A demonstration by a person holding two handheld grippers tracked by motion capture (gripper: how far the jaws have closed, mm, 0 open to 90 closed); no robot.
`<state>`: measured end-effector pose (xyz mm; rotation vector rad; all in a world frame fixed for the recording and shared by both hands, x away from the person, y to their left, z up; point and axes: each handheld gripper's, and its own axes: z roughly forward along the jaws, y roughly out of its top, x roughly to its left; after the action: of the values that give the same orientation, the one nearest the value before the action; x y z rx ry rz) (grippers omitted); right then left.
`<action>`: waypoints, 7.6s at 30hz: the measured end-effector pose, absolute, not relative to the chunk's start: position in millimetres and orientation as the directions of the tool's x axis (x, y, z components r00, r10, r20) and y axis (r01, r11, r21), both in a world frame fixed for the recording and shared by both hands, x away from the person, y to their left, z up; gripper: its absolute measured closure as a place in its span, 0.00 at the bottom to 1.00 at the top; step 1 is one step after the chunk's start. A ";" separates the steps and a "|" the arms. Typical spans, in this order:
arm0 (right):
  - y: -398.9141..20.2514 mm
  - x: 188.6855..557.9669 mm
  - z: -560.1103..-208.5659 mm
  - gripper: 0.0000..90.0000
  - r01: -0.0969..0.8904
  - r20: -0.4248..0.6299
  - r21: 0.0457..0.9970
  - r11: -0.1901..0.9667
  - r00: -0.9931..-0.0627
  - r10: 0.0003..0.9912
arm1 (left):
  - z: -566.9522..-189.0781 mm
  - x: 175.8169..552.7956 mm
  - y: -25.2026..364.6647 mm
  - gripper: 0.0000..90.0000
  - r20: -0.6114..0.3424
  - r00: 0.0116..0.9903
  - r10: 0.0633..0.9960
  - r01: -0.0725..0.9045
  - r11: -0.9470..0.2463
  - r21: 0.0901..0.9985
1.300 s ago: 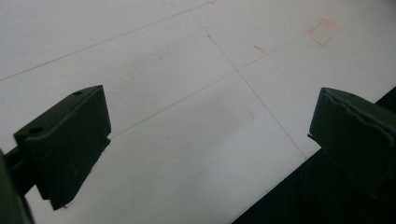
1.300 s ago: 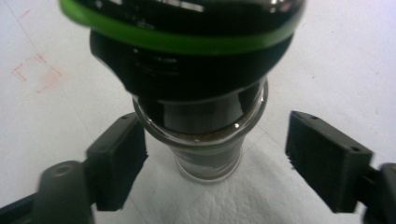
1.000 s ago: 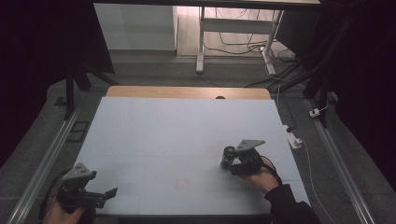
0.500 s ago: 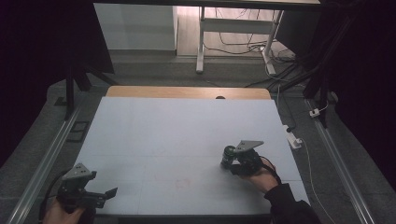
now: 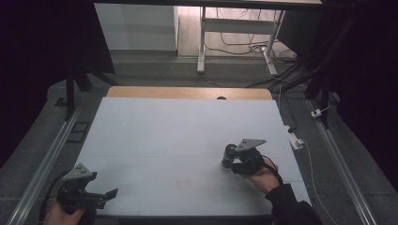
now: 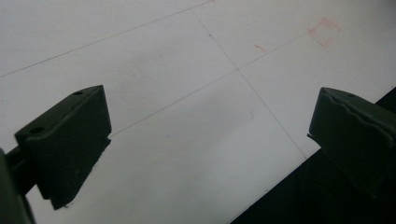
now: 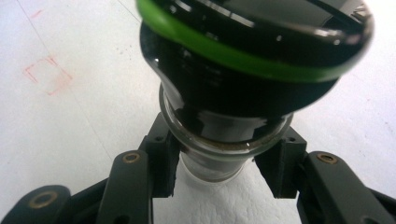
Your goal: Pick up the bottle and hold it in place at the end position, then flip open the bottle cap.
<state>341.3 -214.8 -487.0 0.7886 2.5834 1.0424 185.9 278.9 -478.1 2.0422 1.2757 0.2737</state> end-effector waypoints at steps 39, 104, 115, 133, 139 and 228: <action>-169.8 382.5 -466.3 0.59 0.397 -0.028 0.714 0.577 -0.807 0.589 | -478.4 186.7 279.7 0.00 -0.185 0.488 0.853 0.708 -0.262 0.656; -78.8 430.0 -504.3 0.59 0.405 -0.044 0.687 0.603 -0.806 0.591 | -478.2 186.8 279.4 0.00 -0.191 0.497 0.846 0.707 -0.267 0.655; -79.5 430.1 -504.8 0.59 0.400 -0.045 0.690 0.604 -0.808 0.587 | -475.9 187.3 278.9 0.00 -0.213 0.520 0.827 0.685 -0.255 0.683; -80.6 430.6 -505.6 0.59 0.394 -0.039 0.696 0.600 -0.814 0.580 | -474.4 197.2 272.0 0.00 -0.208 0.601 0.772 0.625 -0.290 0.725; -80.8 430.8 -505.7 0.59 0.390 -0.041 0.696 0.602 -0.816 0.576 | -475.7 205.3 266.1 0.00 -0.216 0.610 0.762 0.618 -0.288 0.731; -81.5 431.8 -505.3 0.59 0.378 -0.043 0.694 0.613 -0.828 0.560 | -469.5 391.8 122.0 0.37 -0.057 0.812 0.581 0.400 -0.484 0.778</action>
<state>431.8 -81.5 -505.3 0.7671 2.5839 1.0231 391.8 122.0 -469.5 2.1436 0.7196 0.2697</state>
